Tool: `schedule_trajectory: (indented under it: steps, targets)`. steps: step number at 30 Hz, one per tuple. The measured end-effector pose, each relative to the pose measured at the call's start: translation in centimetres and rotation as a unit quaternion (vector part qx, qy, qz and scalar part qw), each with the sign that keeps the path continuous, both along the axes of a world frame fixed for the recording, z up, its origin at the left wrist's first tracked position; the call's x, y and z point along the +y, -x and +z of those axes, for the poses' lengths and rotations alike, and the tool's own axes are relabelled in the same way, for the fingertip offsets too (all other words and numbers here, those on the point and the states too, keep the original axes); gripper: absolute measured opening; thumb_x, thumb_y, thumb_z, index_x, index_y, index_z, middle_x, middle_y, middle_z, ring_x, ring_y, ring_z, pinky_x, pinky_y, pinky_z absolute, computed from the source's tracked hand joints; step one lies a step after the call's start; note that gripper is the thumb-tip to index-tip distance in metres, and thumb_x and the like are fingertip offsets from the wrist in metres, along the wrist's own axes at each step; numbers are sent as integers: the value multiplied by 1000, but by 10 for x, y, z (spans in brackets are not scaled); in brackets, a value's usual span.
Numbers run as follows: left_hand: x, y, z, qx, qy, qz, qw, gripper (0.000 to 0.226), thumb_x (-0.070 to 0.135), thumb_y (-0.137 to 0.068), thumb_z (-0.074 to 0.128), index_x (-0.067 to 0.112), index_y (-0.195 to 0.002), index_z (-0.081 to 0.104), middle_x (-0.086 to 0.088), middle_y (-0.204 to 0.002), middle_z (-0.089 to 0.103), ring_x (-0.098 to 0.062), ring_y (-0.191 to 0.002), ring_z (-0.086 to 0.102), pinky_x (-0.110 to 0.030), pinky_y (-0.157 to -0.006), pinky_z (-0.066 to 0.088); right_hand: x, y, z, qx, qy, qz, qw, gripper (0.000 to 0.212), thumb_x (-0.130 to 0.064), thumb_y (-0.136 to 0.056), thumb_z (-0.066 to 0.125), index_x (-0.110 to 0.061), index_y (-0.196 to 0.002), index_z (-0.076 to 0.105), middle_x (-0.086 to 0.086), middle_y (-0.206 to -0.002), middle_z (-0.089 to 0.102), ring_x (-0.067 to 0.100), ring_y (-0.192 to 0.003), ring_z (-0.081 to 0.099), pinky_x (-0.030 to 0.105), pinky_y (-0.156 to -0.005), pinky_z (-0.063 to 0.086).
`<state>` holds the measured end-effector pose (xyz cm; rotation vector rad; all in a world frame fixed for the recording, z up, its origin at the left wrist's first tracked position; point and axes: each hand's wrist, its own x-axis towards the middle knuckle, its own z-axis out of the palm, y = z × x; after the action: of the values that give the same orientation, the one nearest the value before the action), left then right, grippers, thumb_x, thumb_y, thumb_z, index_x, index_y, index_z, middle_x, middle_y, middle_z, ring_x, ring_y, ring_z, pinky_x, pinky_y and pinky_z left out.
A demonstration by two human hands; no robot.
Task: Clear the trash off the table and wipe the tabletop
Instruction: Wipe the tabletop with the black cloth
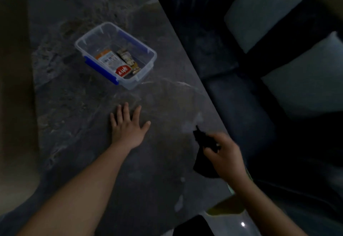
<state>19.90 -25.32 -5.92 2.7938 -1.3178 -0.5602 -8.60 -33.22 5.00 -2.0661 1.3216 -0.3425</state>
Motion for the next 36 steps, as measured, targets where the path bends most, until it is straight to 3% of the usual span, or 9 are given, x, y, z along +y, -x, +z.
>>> schedule_trajectory:
  steps: [5, 7, 9, 16, 21, 25, 30, 34, 36]
  targets:
    - [-2, -1, 2, 1, -15, -3, 1000, 76, 73, -89, 21, 36, -154, 5, -12, -165, -6, -34, -150, -11, -57, -120, -6, 103, 21, -50, 82, 11, 130, 988, 48, -23, -80, 73, -25, -127, 62, -2, -142, 53, 22, -133, 44, 44, -109, 40]
    - [-2, -1, 2, 0, -16, -3, 1000, 77, 74, -89, 20, 36, -154, 5, -12, -166, -5, -34, -150, -11, -57, -120, -5, 124, 22, -75, 153, 37, 208, 965, 57, -46, -95, 52, -34, -149, 38, -7, -164, 20, 24, -152, 8, 46, -122, 12]
    - [-1, -2, 0, -6, -13, -2, 1000, 78, 75, -88, 19, 37, -154, 4, -12, -166, -5, -34, -150, -10, -56, -120, -5, 117, 26, -94, 207, 85, 254, 941, 62, -59, -99, 31, -39, -156, 14, -9, -166, -2, 22, -151, -14, 48, -121, -1]
    - [8, 5, 11, -10, 34, -2, 999, 74, 64, -93, 33, 28, -154, 13, -14, -165, 7, -33, -151, 1, -54, -122, 4, 57, 12, -106, 224, 83, 138, 961, 65, -56, -95, 16, -35, -156, 6, -5, -165, -6, 21, -150, -16, 46, -123, 0]
    - [135, 72, 27, -57, 245, 33, 967, 58, 43, -96, 45, 17, -147, 36, -17, -155, 33, -37, -145, 27, -53, -119, 21, 115, 44, -113, 203, 117, 292, 927, 64, -61, -98, 26, -34, -155, 18, 0, -166, 6, 27, -152, -7, 50, -121, 8]
    - [266, 95, 0, -96, 160, 154, 970, 68, 58, -95, 29, 15, -149, 32, -16, -158, 27, -36, -147, 21, -58, -118, 21, 80, 43, -113, 219, 182, 355, 890, 77, -74, -93, 16, -30, -156, 13, 3, -166, 5, 26, -152, -9, 46, -122, 3]
    - [292, 95, -13, -64, 85, 233, 967, 87, 71, -88, 15, 15, -155, 21, -16, -165, 8, -31, -151, 2, -51, -123, 0, 84, -12, -109, 249, 146, 238, 927, 78, -72, -92, 15, -31, -156, -2, 6, -165, -12, 31, -149, -20, 49, -121, -7]
    - [292, 96, -15, -84, 100, 230, 964, 83, 68, -91, 19, 14, -153, 24, -18, -164, 12, -33, -151, 6, -52, -122, 5, 144, 4, -115, 170, 194, 424, 868, 73, -66, -93, 34, -31, -156, 22, 7, -166, 10, 35, -152, -3, 54, -121, 6]
    - [293, 95, -17, -87, 100, 229, 964, 82, 67, -91, 20, 14, -153, 24, -18, -164, 12, -33, -151, 6, -52, -122, 8, 120, 3, -116, 168, 231, 471, 835, 72, -66, -94, 32, -31, -156, 21, 6, -166, 9, 30, -152, -4, 50, -121, 6]
